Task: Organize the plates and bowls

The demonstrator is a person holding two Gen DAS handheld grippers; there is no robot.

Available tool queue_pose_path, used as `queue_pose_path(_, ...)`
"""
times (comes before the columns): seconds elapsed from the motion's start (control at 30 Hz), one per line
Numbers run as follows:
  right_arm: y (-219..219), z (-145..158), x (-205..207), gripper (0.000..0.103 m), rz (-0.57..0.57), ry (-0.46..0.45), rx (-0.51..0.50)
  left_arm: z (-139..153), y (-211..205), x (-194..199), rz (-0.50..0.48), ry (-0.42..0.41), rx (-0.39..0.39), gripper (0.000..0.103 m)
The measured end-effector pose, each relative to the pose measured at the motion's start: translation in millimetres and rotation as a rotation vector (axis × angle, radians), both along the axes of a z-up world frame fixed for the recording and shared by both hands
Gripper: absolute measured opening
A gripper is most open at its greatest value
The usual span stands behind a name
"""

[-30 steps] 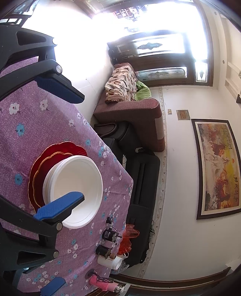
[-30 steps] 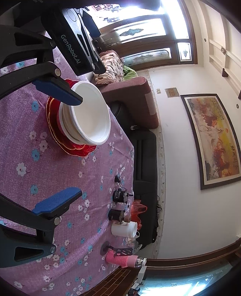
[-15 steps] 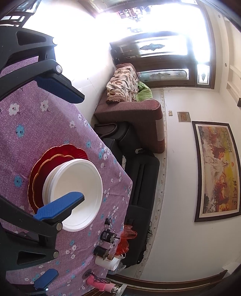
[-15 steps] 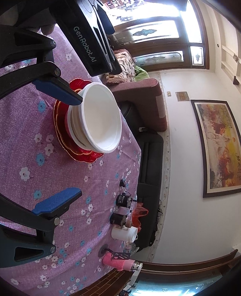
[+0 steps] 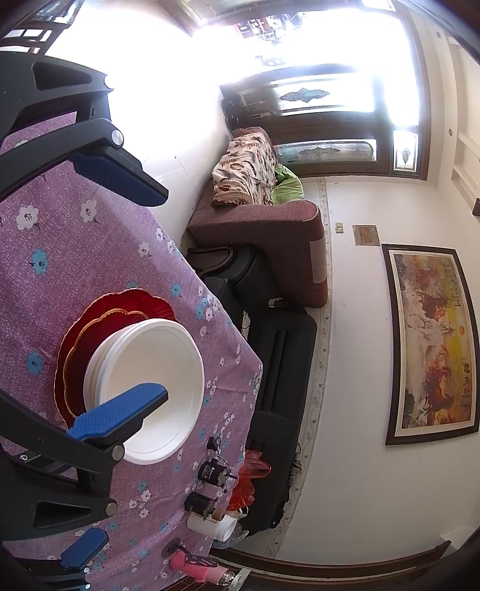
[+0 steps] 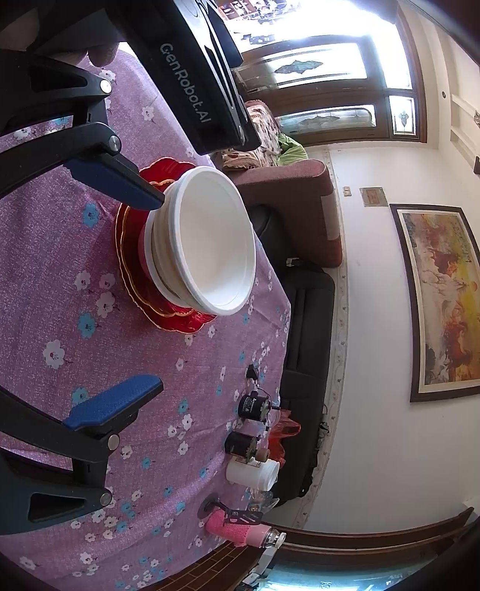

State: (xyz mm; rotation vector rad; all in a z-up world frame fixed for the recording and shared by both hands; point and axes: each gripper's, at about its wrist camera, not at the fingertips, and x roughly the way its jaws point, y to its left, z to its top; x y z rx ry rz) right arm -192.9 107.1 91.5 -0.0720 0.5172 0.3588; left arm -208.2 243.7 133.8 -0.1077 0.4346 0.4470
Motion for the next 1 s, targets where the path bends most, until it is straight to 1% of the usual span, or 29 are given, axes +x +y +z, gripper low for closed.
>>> queue_pose_path(0.2,-0.4,-0.2,0.7,0.094,-0.002,0.005,0.005,0.0,-0.2,0.0,0.000,-0.001,0.000,0.097)
queue_pose_path(0.33,0.0,0.1,-0.2,0.094,0.001,0.005,0.006,3.2,-0.5,-3.0,0.015,-0.022,0.008,0.097)
queue_pose_path(0.4,-0.6,0.4,-0.2,0.094,0.003,0.004,0.009,8.2,-0.9,-10.2,0.066,-0.054,0.033,0.097)
queue_pose_path(0.43,-1.3,0.8,-0.9,0.094,0.002,0.000,0.012,11.3,-1.2,-14.8,0.100,-0.066,0.047,0.101)
queue_pose_path(0.47,-1.8,1.7,-2.3,0.094,0.002,-0.005,0.017,14.9,-1.9,-21.3,0.147,-0.084,0.065,0.103)
queue_pose_path(0.5,-3.0,2.7,-3.3,0.094,0.001,-0.011,0.023,18.6,-3.4,-28.7,0.188,-0.113,0.082,0.103)
queue_pose_path(0.57,-5.5,4.8,-4.8,0.094,-0.002,-0.017,0.033,23.2,-5.7,-43.1,0.221,-0.170,0.087,0.103)
queue_pose_path(0.6,-6.7,5.7,-5.3,0.094,-0.001,-0.018,0.038,25.9,-6.8,-45.0,0.218,-0.183,0.082,0.103)
queue_pose_path(0.63,-7.5,6.6,-5.6,0.094,0.000,-0.018,0.042,28.5,-8.5,-44.4,0.184,-0.181,0.077,0.103)
queue_pose_path(0.7,-8.8,7.6,-5.7,0.094,0.005,-0.015,0.049,32.1,-11.5,-36.1,0.125,-0.143,0.062,0.103)
queue_pose_path(0.8,-11.0,8.5,-7.2,0.093,0.016,-0.010,0.056,33.0,-17.0,-23.6,0.080,-0.104,0.040,0.103)
queue_pose_path(0.87,-14.5,10.3,-8.5,0.093,0.022,-0.007,0.054,37.1,-25.1,-17.6,0.058,-0.100,0.047,0.103)
queue_pose_path(0.93,-24.8,13.3,-8.5,0.093,0.014,-0.005,0.059,40.8,-39.7,-13.2,0.050,-0.081,0.082,0.103)
queue_pose_path(1.0,-43.3,17.0,-5.3,0.094,-0.023,0.004,0.063,44.5,-55.6,-0.8,-0.023,-0.051,0.077,0.103)
